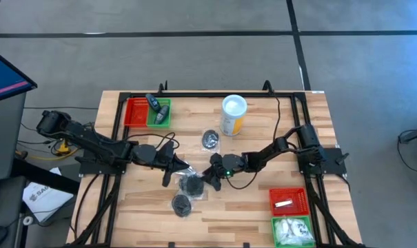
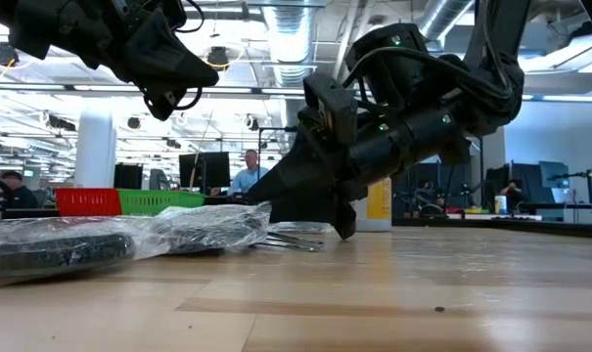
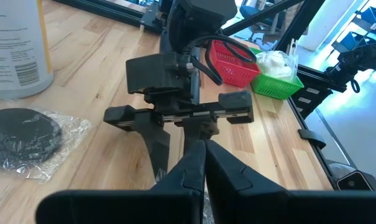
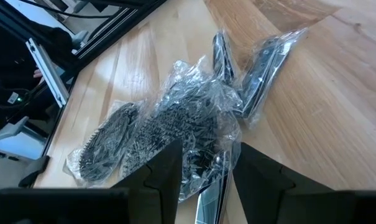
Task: Pick & Place Travel size toiletries
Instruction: Put the black hairbrush into the top red bin
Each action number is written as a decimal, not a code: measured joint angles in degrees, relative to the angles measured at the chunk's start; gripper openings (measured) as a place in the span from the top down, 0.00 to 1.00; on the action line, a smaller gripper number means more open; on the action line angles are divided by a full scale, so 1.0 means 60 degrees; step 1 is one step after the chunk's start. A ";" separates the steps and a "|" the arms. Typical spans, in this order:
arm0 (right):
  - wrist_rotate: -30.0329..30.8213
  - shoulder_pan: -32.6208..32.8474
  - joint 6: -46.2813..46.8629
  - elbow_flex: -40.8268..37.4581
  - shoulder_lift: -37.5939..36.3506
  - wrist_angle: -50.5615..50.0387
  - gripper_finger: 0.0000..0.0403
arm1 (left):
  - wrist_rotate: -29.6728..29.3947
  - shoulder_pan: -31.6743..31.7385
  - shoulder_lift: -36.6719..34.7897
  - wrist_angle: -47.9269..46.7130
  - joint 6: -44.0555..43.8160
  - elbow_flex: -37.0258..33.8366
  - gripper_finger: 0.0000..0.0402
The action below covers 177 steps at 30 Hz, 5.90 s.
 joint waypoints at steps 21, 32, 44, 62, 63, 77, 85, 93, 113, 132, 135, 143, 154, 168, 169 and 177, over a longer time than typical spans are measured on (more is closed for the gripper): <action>-0.0139 0.0251 -0.0882 -0.0053 -0.0136 0.0016 1.00 | 0.0002 0.0000 0.0003 -0.0001 0.0000 0.0004 0.99; -0.0299 0.0299 -0.2842 -0.0038 -0.2609 -0.2230 1.00 | -0.0221 0.0000 0.0003 0.0030 0.0080 0.0004 0.99; -0.0023 0.0085 -0.4505 -0.0029 -0.5154 -0.5321 1.00 | -0.1790 0.0000 0.0003 0.0388 0.0489 0.0004 0.99; 0.0004 -0.0480 -0.4990 -0.0015 -0.6365 -0.6610 1.00 | -0.0794 0.2049 -0.0001 0.1588 0.2265 0.0011 0.96; 0.0004 -0.0481 -0.5060 -0.0006 -0.6386 -0.6528 1.00 | -0.0509 0.2180 -0.0001 0.1620 0.2226 0.0011 0.95; 0.0004 -0.0463 -0.6568 0.1256 -0.6681 -0.7640 1.00 | 0.1723 0.2536 -0.0001 0.2668 0.1491 0.0007 0.67; 0.0004 -0.0463 -0.6978 0.2064 -0.6681 -0.8427 1.00 | 0.1956 0.2532 -0.0001 0.2907 0.1141 0.0007 0.53; 0.0004 -0.0463 -0.7468 0.2611 -0.6681 -0.8669 1.00 | 0.2098 0.2532 -0.0001 0.3466 0.1140 0.0004 0.46; 0.0004 -0.0744 -0.8150 0.3293 -0.6634 -0.8819 1.00 | 0.2697 0.2408 0.2080 0.6855 0.0984 0.0106 0.47; 0.0006 -0.0873 -0.8117 0.3293 -0.6634 -0.8942 1.00 | 0.2991 0.2699 0.2666 0.7299 0.1485 0.0612 0.90; 0.0004 -0.0885 -0.8118 0.3293 -0.6634 -0.8961 1.00 | 0.3170 0.2699 0.2666 0.7292 0.1551 0.0612 0.96; 0.0007 -0.0947 -0.8117 0.3293 -0.6634 -0.9227 1.00 | 0.3147 0.2707 0.2666 0.7277 0.1570 0.0608 0.96; 0.0009 -0.1547 -0.7849 0.3293 -0.6659 -0.9854 0.86 | 0.3140 0.3083 0.2640 0.7037 0.1482 0.0496 0.97; 0.0004 -0.1840 -0.7011 0.3293 -0.6659 -1.0755 0.72 | 0.1469 0.4371 -0.0932 0.3990 0.1501 -0.1208 0.97; 0.0004 -0.1836 -0.6960 0.3293 -0.6658 -1.0801 0.72 | 0.1228 0.4440 -0.1181 0.3646 0.1502 -0.1263 0.97; 0.0004 -0.1699 -0.6857 0.3293 -0.6641 -1.0845 0.72 | -0.1101 0.4843 -0.2701 0.1438 0.1887 -0.1428 0.97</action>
